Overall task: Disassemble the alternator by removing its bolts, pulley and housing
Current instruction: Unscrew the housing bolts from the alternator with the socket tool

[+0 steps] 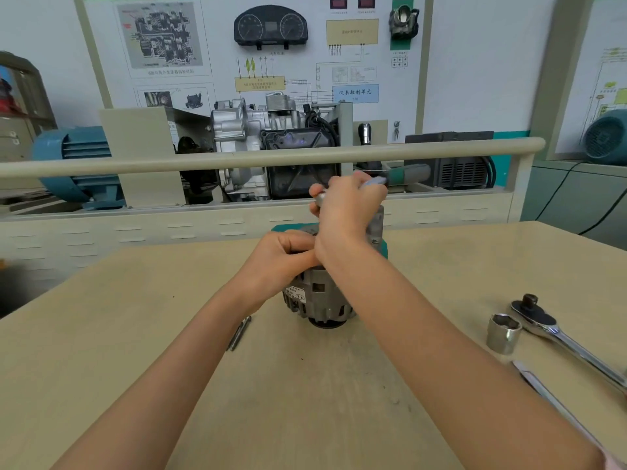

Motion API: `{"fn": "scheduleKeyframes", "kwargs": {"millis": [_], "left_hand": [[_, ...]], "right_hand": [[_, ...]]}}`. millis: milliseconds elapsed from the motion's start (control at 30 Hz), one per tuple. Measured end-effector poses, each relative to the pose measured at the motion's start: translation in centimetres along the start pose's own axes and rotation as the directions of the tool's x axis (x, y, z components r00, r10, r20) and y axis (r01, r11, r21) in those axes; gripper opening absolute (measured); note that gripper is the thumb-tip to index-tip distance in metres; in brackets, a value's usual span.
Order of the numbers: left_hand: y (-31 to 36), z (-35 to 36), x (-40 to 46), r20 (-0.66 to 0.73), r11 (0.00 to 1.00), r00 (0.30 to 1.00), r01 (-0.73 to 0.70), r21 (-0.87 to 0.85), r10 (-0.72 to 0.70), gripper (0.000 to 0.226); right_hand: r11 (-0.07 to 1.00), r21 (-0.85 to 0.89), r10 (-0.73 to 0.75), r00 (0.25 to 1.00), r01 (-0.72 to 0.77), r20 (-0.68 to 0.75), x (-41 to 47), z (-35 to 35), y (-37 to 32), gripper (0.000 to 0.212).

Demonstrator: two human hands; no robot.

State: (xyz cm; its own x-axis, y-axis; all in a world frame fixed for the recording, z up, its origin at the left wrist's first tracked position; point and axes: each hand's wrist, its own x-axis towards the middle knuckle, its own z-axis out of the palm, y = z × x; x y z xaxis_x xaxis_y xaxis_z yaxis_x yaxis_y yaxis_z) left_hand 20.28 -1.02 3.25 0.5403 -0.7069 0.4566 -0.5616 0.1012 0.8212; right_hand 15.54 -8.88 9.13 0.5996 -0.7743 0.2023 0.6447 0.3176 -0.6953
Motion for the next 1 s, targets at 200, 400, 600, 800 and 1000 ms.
{"fn": "scheduleKeyframes", "kwargs": {"millis": [200, 400, 600, 800, 1000], "left_hand": [[0.3, 0.1, 0.1, 0.060, 0.999, 0.997, 0.049, -0.009, -0.048, 0.016], [0.5, -0.1, -0.2, 0.106, 0.997, 0.994, 0.041, -0.062, -0.035, 0.035], [0.3, -0.1, -0.2, 0.104, 0.998, 0.995, 0.017, -0.058, -0.011, 0.018], [0.5, 0.2, -0.2, 0.032, 1.000, 0.999, 0.011, 0.011, -0.011, 0.016], [0.3, 0.0, -0.2, 0.049, 0.998, 0.997, 0.067, 0.015, -0.068, 0.020]], "right_hand": [[0.943, -0.063, 0.334, 0.927, -0.328, 0.173, 0.8, -0.2, -1.2, 0.023], [0.664, -0.261, 0.706, 0.471, -0.701, 0.529, 2.8, -0.9, -2.1, 0.026], [0.642, -0.201, 0.677, 0.424, -0.740, 0.601, 2.7, -1.4, -2.2, 0.025], [0.996, 0.066, 0.058, 0.998, -0.060, 0.032, 0.0, -0.7, -0.6, 0.015], [0.978, -0.054, 0.207, 0.960, -0.200, 0.190, -0.3, -0.3, -1.0, 0.021]]}}
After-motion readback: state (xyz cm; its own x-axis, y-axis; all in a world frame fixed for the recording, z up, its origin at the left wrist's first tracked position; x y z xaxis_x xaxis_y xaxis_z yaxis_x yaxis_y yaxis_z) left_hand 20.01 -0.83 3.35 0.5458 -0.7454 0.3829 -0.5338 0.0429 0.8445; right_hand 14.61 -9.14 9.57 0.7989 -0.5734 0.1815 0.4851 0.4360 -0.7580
